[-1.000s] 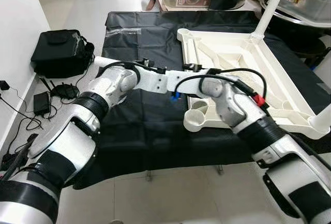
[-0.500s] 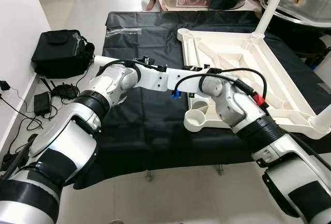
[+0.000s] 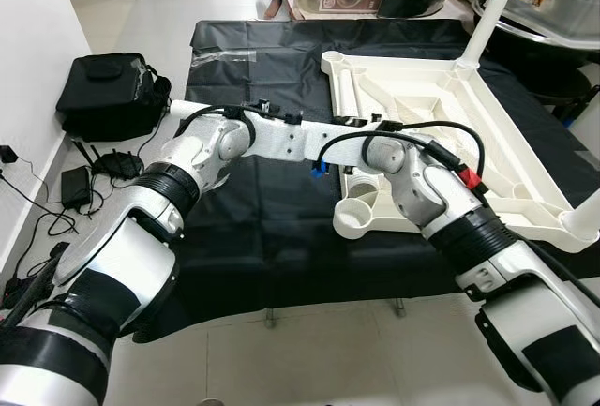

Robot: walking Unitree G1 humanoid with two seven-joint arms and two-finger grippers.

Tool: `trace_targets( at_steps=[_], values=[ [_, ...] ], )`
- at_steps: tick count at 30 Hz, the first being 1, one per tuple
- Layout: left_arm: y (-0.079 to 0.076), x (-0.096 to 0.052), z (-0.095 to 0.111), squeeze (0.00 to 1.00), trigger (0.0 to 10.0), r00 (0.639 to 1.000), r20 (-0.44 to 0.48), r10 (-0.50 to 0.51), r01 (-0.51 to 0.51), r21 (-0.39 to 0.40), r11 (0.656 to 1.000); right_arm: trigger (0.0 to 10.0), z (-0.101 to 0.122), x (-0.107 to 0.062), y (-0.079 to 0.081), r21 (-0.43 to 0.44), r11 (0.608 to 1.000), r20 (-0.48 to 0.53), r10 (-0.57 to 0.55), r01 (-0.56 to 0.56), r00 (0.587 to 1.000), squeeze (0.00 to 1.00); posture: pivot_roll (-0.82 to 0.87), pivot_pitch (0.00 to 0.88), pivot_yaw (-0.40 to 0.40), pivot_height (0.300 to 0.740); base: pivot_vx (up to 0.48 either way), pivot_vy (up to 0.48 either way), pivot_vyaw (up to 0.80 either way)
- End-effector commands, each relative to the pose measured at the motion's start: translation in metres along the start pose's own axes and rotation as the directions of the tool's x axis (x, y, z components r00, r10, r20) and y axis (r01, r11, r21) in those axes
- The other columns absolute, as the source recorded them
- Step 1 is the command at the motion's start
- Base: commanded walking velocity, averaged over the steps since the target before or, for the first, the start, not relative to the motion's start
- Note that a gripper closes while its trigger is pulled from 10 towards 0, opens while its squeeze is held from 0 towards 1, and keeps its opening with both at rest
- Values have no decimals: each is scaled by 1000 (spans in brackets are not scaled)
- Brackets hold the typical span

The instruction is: Building children table

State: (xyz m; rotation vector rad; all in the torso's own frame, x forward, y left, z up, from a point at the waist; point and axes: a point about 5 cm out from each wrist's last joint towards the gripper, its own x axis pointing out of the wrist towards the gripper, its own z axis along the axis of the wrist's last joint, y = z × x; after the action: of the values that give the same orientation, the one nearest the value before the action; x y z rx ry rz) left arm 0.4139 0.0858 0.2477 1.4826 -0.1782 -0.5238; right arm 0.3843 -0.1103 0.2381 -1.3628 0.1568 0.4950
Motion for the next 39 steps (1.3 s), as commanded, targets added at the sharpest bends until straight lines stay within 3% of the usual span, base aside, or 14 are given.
trace_targets(
  at_steps=[1,5,6,12,20,22,23,24,26,28,33,35,38,39],
  values=[
    [11,0,8,1000,10000,999,38,32,-31,-16,999,0,-5,2,5,0,1000,-22,26,-26,999,0,88,93,-74,740,0,0,0],
    [10,0,6,1000,10000,1000,15,22,-23,32,999,0,-5,2,4,5,1000,-20,20,-20,1000,0,89,92,-73,740,0,0,0],
    [9,-1,3,0,10000,1000,-1,16,-15,51,999,0,-6,2,4,7,1000,-20,17,-17,1000,0,89,93,-75,740,0,0,0],
    [14,-5,-8,0,10000,999,-35,18,-14,93,996,0,-14,3,5,17,1000,-45,21,-20,999,0,89,96,-72,740,0,0,0],
    [46,-18,-19,0,10000,971,-35,238,-233,123,965,0,-28,6,-8,57,993,-88,-95,100,992,0,88,99,-72,740,0,0,0],
    [84,-37,-10,0,10000,844,51,534,-534,-31,845,0,-29,3,-32,265,925,-57,-269,274,962,0,89,101,-73,740,0,0,0],
    [84,-37,-10,0,10000,844,51,534,-534,-31,845,0,-29,3,-32,265,925,-57,-269,274,962,0,89,101,-73,740,0,0,0],
    [97,-49,-9,0,10000,758,54,650,-639,-143,756,0,-27,0,-44,393,859,-28,-345,327,938,0,90,99,-76,740,0,0,0],
    [97,-49,-9,0,10000,758,54,650,-639,-143,756,0,-27,0,-44,393,859,-28,-345,327,938,0,90,99,-76,740,0,0,0],
    [100,-64,-9,0,10000,656,25,754,-699,-358,619,0,-23,-5,-59,635,705,15,-420,316,907,0,93,100,-80,740,0,0,0],
    [85,-70,-12,0,10000,624,-32,781,-656,-563,502,0,-18,-8,-67,780,580,65,-448,235,892,0,91,99,-78,740,0,0,0],
    [61,-72,-13,0,10000,650,-56,758,-534,-744,403,0,-15,-11,-70,867,472,107,-493,162,864,0,91,100,-76,740,0,0,0],
    [54,-73,-12,0,10000,653,-61,755,-502,-781,372,0,-14,-11,-70,882,449,117,-500,141,858,0,90,98,-78,740,0,0,0],
    [42,-71,-12,0,10000,685,-73,725,-451,-824,343,0,-13,-11,-70,917,387,129,-528,102,839,0,91,97,-79,740,0,0,0]
  ],
)
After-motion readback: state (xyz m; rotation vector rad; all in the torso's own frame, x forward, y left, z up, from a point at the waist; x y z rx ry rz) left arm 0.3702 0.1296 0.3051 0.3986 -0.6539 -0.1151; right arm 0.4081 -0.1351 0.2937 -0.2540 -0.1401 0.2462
